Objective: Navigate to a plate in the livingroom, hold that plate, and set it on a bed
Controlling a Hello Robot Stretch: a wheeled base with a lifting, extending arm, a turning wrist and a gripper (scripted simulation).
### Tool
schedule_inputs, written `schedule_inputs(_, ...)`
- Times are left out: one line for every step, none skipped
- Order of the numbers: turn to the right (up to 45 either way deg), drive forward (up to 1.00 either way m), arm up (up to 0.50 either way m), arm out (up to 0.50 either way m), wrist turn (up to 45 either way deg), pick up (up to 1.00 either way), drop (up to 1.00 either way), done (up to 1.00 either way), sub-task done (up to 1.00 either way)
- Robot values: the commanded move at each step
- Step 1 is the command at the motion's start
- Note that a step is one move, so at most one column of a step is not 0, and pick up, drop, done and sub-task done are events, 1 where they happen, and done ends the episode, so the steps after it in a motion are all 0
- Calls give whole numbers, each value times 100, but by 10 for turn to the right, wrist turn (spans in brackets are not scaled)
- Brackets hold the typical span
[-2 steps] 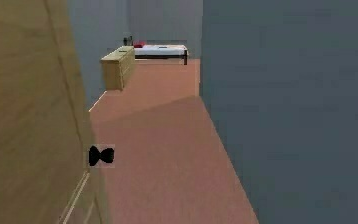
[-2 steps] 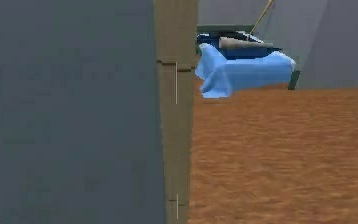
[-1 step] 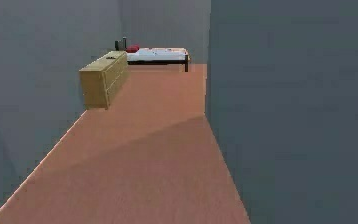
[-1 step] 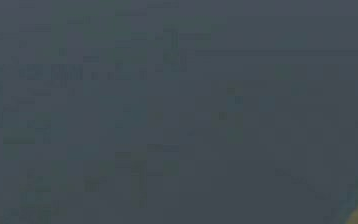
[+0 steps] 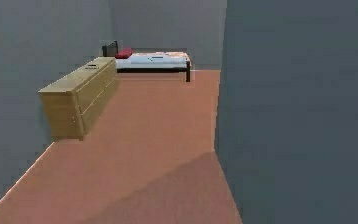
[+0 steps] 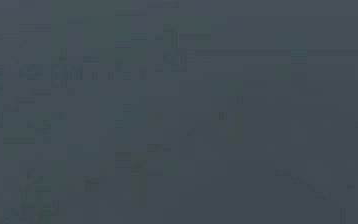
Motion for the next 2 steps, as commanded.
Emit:
schedule_inputs(0, 100, 0, 0, 0, 0, 0, 0, 0)
schedule_inputs(0, 100, 0, 0, 0, 0, 0, 0, 0)
